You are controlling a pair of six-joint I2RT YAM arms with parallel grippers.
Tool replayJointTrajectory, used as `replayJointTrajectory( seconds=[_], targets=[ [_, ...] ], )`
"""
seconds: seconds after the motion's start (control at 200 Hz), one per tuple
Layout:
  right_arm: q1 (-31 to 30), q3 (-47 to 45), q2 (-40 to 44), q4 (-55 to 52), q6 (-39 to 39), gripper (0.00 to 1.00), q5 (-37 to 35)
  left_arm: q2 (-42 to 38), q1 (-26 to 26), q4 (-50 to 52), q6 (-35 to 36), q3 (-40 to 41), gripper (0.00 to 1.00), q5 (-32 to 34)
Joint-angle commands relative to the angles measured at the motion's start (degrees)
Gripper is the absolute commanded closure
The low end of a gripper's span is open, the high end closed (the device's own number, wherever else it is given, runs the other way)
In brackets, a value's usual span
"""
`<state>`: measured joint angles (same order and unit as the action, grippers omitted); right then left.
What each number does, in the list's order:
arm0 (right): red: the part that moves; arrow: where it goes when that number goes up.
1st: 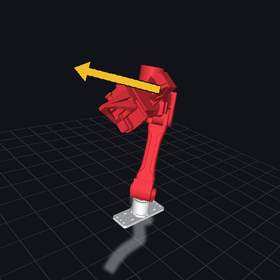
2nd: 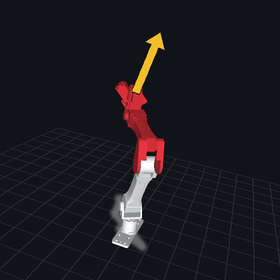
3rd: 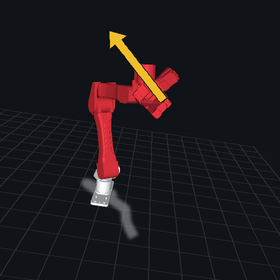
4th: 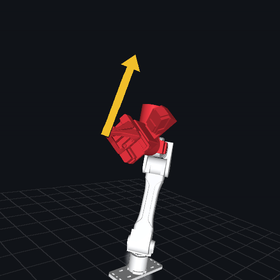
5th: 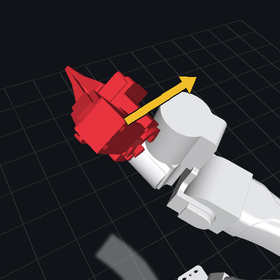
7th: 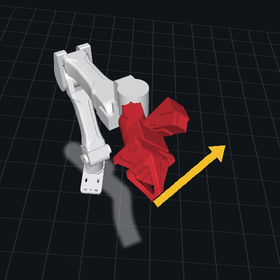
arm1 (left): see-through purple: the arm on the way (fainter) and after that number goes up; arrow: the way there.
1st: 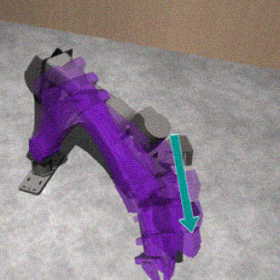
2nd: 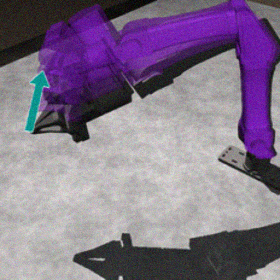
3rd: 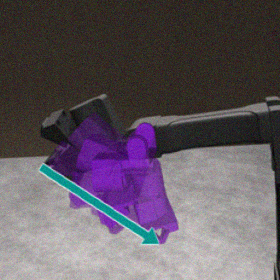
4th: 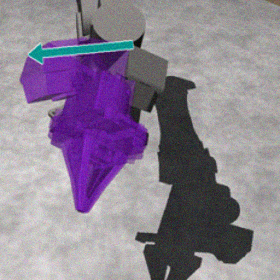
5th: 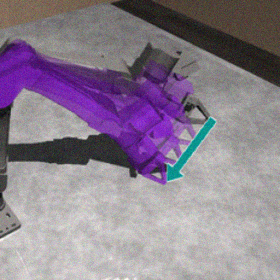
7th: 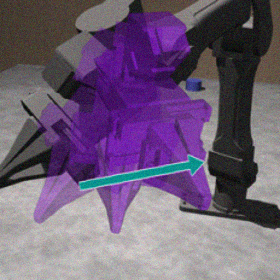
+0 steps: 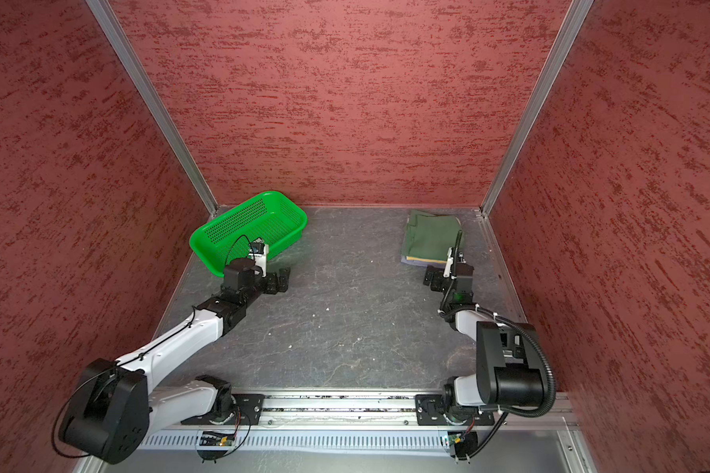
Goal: Fold and stack skirts
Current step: Reset both arms
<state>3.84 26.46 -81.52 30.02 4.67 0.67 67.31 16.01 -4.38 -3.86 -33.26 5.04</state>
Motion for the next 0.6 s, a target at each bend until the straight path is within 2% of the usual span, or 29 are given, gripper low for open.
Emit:
replayJointTrajectory(
  seconds=[0.0,0.135,0.2,0.286,0.341,0.461,0.556,0.591],
  targets=[
    [-0.29,-2.23,-0.49,14.99,-3.93,0.01,-3.93,-0.8,-1.62,-4.99,4.0,1.45,0.01,2.1],
    [-0.28,-4.25,0.13,18.89,-3.44,0.01,-3.05,-1.87,-3.15,-10.03,5.94,3.84,0.01,3.17],
    [-0.25,-9.31,-1.42,30.76,-3.81,0.01,-0.88,-1.92,-3.91,-13.77,6.84,6.03,0.01,4.63],
    [-0.41,-14.85,-7.97,46.26,-3.45,0.01,-1.24,-1.37,-5.9,-18.29,7.01,8.43,0.01,4.56],
    [-0.41,-13.8,-5.68,40.42,-2.71,0.01,-3.01,-0.3,-7.49,-22.38,7.52,10.22,0.0,4.24],
    [-0.36,-9.7,-6.49,34.19,-2.69,0.01,-3.81,4.67,-11.9,-33.02,7.19,12.21,0.01,0.12],
    [-0.41,-9.94,-6.65,34.73,-2.61,0.01,-4.22,11.37,-12.91,-43.97,8.23,13.59,0.0,-1.85],
    [-0.41,-9.97,-6.78,35.09,-2.64,0.01,-4.31,13.46,-13.24,-42.98,8.13,12.68,0.01,-2.31]
  ],
)
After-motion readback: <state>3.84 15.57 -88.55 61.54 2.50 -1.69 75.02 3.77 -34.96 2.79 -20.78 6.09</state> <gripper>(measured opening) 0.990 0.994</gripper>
